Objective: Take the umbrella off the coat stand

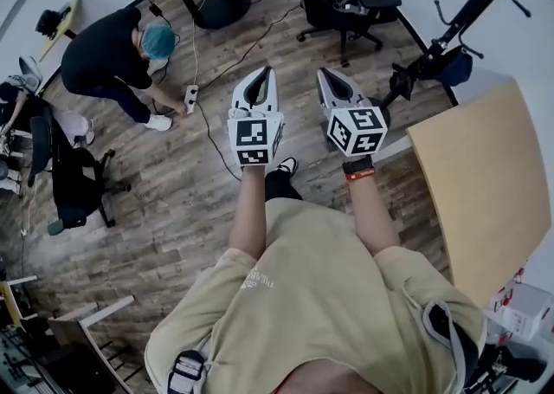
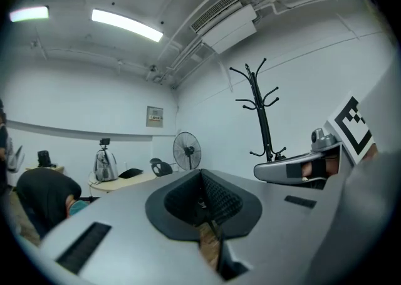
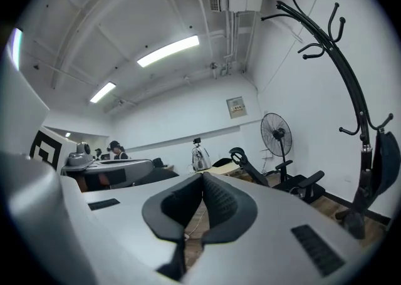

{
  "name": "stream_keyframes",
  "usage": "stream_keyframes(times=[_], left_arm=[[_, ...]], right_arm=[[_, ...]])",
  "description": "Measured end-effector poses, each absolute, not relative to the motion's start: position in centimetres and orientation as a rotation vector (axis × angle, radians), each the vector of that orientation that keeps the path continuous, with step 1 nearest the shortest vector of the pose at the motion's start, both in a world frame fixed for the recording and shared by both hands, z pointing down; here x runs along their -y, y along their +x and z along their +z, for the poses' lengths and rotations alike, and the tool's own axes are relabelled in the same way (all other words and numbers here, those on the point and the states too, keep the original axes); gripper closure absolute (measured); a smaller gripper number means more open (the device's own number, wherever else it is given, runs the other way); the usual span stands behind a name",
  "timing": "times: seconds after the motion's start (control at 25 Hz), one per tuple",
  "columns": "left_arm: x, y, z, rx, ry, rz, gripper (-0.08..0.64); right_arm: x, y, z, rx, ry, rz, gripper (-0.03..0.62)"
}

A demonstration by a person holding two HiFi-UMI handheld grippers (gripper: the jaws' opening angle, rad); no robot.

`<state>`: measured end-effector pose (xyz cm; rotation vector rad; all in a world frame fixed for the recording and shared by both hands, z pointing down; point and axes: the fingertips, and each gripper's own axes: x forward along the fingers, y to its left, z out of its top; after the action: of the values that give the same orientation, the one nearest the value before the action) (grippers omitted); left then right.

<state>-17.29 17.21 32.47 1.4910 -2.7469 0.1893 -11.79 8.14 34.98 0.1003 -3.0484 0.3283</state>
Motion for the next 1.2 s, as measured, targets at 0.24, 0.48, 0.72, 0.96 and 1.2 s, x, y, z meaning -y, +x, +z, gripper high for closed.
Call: stream_keyframes(times=[0.24,0.48,0.72,0.96,1.2], left_arm=[[-9.9,-24.9,32.9,2.601,1.750,0.198,0.535],[-2.8,-26.0,35.2,2.424,1.968,0.226,0.535],[2.9,-25.4,36.6,2.233,2.178,0.248,0.535],[7.9,-23.2,37.3,2.037,2.384,0.246,0.535],[11.1,-20.5,38.0,1.819,2.520,0.162,0.535]], right_arm=[[-3.2,-18.4,35.9,3.041,0.329,0.365,0.575],[2.8,-18.5,37.4,3.016,0.607,0.344,0.575],[8.0,-16.7,38.5,2.952,0.909,0.351,0.575],[11.5,-14.6,38.7,2.884,1.151,0.334,0.575],[12.7,-11.3,39.5,2.785,1.356,0.320,0.575]])
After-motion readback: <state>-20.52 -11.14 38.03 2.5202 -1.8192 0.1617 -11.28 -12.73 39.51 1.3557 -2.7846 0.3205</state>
